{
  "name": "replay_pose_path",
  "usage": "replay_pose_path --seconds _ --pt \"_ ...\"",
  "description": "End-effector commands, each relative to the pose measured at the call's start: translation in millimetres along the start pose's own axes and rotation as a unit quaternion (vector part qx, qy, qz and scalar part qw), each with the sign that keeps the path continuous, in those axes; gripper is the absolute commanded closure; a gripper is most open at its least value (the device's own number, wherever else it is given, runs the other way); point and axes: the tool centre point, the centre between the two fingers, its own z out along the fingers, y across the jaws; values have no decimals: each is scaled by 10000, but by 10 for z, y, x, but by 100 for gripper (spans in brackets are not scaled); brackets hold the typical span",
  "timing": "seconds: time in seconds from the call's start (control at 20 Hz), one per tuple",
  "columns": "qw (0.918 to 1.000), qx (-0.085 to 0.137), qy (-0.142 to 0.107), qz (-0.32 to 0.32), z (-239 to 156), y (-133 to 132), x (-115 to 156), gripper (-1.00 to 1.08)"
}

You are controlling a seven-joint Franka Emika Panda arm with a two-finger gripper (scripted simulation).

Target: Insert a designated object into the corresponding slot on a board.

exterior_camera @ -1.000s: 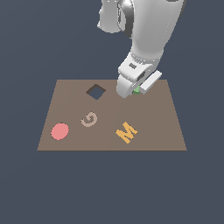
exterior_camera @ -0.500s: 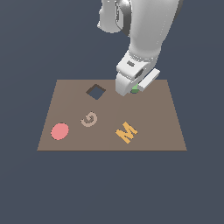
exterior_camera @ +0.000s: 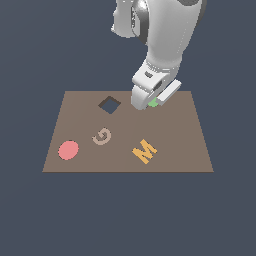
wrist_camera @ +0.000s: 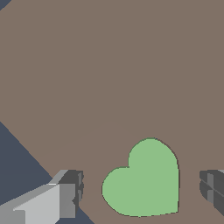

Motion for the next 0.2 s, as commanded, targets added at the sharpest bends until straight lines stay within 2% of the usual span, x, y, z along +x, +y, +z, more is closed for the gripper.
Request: replay_pose_path --seconds 0.0,0.15 --pt "10000 -1 1 0 0 0 0 -92" --pt "10000 -1 1 0 0 0 0 -92"
